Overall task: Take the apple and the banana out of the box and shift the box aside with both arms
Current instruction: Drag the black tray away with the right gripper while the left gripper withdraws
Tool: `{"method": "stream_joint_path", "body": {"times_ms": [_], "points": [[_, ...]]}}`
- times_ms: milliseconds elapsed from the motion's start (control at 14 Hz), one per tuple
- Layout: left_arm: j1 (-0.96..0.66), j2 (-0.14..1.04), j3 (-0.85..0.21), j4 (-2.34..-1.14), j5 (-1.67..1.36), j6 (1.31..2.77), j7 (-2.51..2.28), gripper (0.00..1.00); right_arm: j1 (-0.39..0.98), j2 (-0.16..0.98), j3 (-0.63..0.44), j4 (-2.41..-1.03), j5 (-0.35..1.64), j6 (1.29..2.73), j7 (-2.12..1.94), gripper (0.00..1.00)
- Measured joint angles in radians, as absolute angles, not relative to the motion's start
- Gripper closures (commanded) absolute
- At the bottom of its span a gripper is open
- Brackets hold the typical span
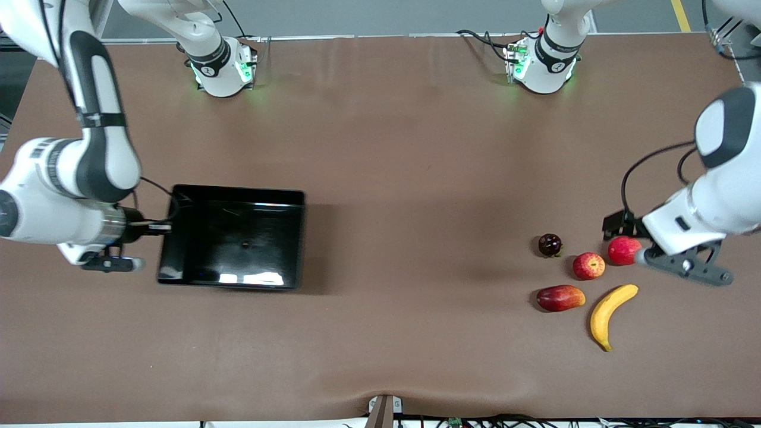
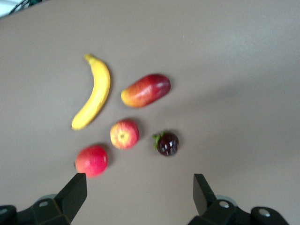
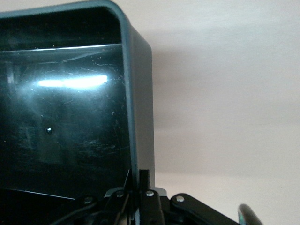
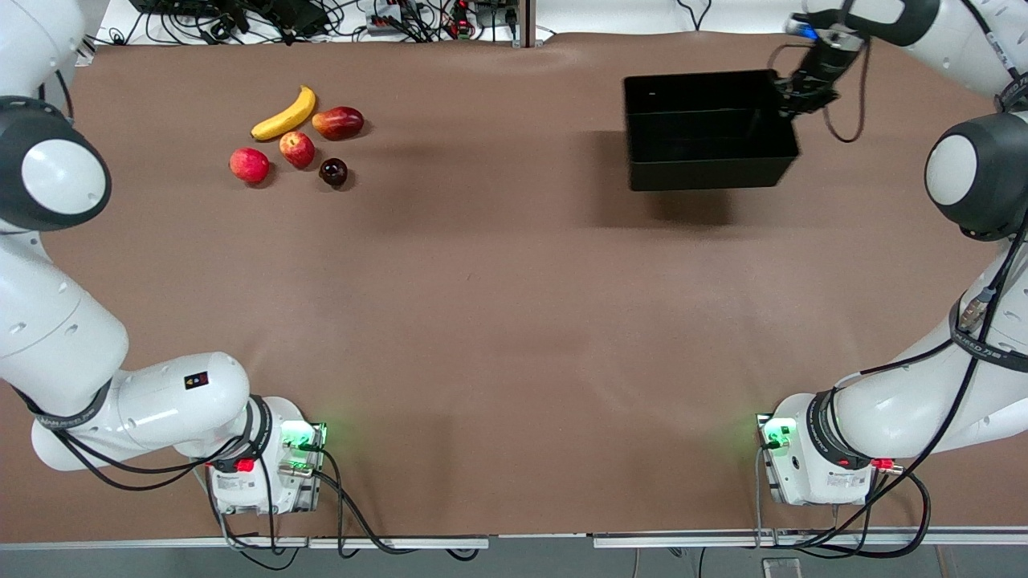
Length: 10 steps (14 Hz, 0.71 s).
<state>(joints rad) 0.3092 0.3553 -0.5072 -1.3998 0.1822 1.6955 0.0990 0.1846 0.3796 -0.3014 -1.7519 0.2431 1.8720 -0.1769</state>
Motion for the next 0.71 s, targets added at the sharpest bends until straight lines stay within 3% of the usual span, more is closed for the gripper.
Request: {"method": "stream_joint_path", "body": {"times_ms": [357,714], "points": [[0.311,0.229,-0.508,-1.44,0.116,1.624,-0.004,0.0,0.142,0.398,-0.411,-1.837,0.243,1.995,-0.427,1.0],[0.334,0.203,-0.5,-1.424,0.116,1.601,-0.005,0.0,0.089,0.429,-0.446,-1.893,0.244,2.092,-0.505,1.0]]}}
